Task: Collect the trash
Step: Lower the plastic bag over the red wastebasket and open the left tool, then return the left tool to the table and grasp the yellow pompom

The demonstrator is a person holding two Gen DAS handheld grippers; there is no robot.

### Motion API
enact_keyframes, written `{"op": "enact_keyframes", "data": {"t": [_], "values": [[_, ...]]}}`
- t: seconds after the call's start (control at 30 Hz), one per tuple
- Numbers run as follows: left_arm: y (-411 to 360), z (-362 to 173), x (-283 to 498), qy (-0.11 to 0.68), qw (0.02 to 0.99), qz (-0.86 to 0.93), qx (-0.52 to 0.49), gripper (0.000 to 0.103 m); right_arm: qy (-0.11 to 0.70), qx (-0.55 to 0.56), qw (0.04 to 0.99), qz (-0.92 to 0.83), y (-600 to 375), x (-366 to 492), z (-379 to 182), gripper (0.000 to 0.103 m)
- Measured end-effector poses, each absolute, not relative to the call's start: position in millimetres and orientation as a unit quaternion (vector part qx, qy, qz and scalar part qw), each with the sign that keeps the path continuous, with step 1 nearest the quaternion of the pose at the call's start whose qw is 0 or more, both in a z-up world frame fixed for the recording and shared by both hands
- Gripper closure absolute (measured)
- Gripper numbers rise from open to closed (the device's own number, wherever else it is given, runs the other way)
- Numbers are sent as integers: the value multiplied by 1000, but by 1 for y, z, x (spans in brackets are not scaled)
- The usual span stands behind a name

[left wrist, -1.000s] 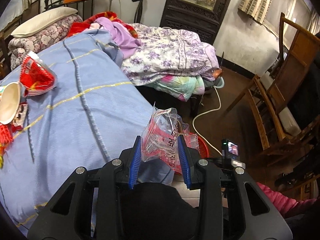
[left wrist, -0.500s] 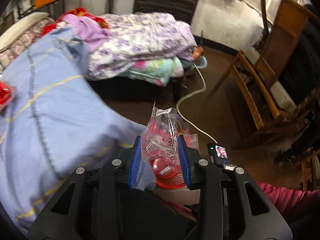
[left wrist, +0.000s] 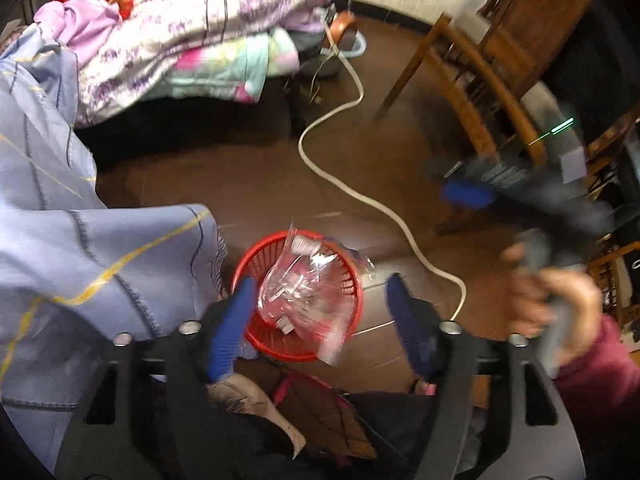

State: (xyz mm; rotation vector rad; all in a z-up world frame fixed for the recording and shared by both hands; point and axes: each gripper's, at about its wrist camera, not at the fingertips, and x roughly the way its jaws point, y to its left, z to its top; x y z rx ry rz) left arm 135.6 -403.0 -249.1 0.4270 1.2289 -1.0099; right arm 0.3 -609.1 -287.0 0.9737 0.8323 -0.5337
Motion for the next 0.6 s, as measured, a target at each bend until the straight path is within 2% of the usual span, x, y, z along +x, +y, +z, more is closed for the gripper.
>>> {"op": "enact_keyframes", "data": {"t": [0.2, 0.6], "values": [[-389, -239, 137, 548, 691, -438, 174, 28, 333, 412, 822, -207, -590, 10, -224, 39], [-283, -152, 162, 466, 811, -347, 74, 22, 340, 311, 882, -96, -493, 67, -158, 28]]}}
